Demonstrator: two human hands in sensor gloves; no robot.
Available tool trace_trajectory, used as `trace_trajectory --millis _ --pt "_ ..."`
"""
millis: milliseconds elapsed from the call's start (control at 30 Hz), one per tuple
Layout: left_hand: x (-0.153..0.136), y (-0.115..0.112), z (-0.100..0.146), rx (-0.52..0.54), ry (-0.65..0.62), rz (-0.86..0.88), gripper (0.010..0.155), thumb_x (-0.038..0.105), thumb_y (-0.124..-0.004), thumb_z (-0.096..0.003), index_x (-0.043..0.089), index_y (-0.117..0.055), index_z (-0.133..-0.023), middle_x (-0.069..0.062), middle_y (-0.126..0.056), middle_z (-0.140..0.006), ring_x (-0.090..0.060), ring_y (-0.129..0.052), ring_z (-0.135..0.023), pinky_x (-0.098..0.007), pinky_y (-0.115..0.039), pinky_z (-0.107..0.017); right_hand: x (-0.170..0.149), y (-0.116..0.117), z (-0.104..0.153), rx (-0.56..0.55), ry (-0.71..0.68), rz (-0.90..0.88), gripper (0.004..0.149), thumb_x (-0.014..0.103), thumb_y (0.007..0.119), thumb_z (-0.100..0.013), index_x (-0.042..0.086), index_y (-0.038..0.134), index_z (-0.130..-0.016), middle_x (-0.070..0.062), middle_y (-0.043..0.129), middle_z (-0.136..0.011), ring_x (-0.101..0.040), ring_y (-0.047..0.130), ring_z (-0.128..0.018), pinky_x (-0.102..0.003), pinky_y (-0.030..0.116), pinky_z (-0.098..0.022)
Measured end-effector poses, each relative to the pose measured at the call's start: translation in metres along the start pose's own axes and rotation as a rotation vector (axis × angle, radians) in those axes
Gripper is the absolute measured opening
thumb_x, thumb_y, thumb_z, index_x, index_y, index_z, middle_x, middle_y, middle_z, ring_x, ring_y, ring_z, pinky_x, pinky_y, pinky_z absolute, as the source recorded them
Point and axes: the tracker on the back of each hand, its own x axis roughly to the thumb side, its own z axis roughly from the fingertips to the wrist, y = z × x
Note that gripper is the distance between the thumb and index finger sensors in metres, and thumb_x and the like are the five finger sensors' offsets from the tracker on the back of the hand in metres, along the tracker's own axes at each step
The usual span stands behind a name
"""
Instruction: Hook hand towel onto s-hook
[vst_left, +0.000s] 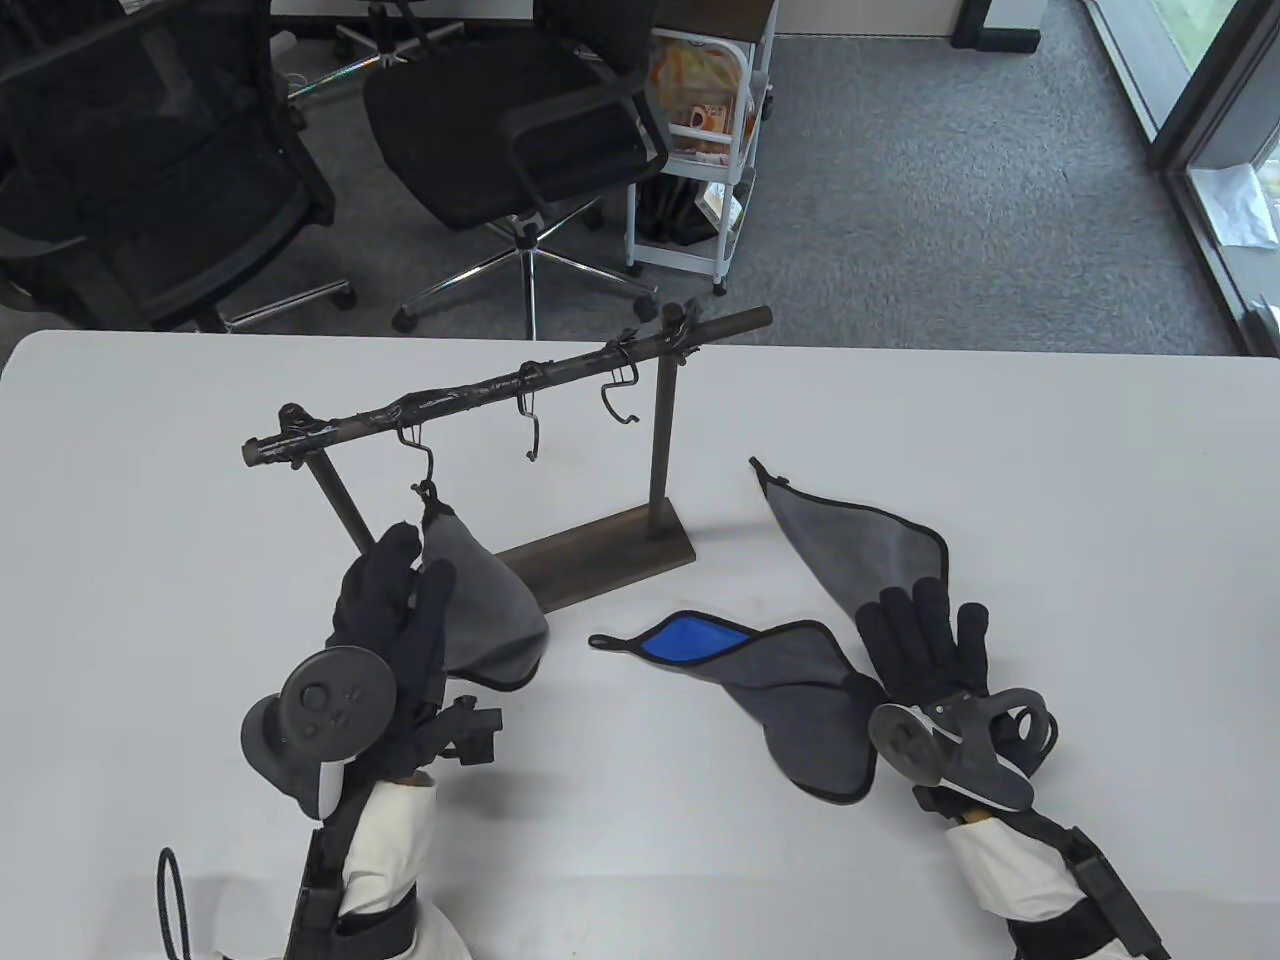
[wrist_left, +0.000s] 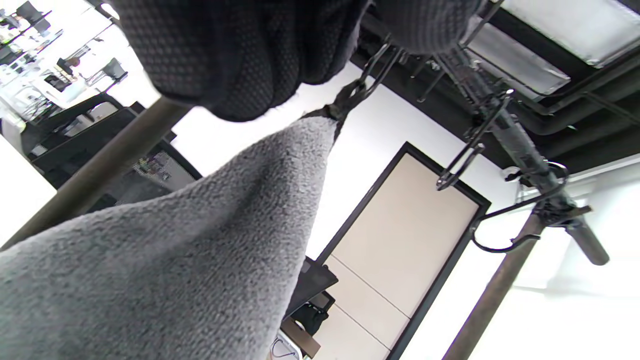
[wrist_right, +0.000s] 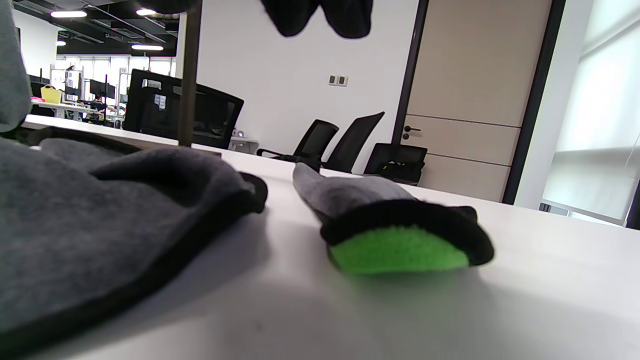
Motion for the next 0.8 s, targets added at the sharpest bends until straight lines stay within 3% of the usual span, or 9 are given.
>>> trace_trajectory --millis 200,567,800 --pt "-0.003 -0.018 0.012 -0.042 -0.025 0.068 0.054 0.046 -0.069 -0.0547 0.014 -0.082 -0.097 -0.015 -0.091 -0.091 -0.027 -0.098 -0.071 -0.030 -0.091 -0.043 0.000 0.001 0.000 0.007 -0.002 0.005 0.067 0.047 0.051 -0.058 0.012 0.037 -0.114 -0.022 0.034 -0.119 -0.045 0.016 -0.106 -0.067 0.014 -0.070" --pt "-0.027 -0.064 0.032 -0.227 0.003 -0.077 0.053 0.044 -0.069 -0.0543 0.014 -0.084 -0.095 -0.016 -0.093 -0.089 -0.028 -0.099 -0.070 -0.031 -0.092 -0.042 0.006 0.007 -0.010 0.070 -0.015 -0.037 0.067 0.046 0.052 -0.058 0.012 0.036 -0.114 -0.021 0.033 -0.119 -0.045 0.015 -0.106 -0.066 0.013 -0.071" --pt "-0.037 -0.079 0.033 -0.288 0.012 -0.160 0.052 0.044 -0.069 -0.0544 0.014 -0.085 -0.094 -0.016 -0.093 -0.089 -0.029 -0.099 -0.069 -0.032 -0.092 -0.042 0.012 -0.011 -0.049 0.055 0.056 -0.056 0.065 0.043 0.057 -0.059 0.013 0.040 -0.114 -0.021 0.040 -0.119 -0.045 0.027 -0.108 -0.064 0.023 -0.077"
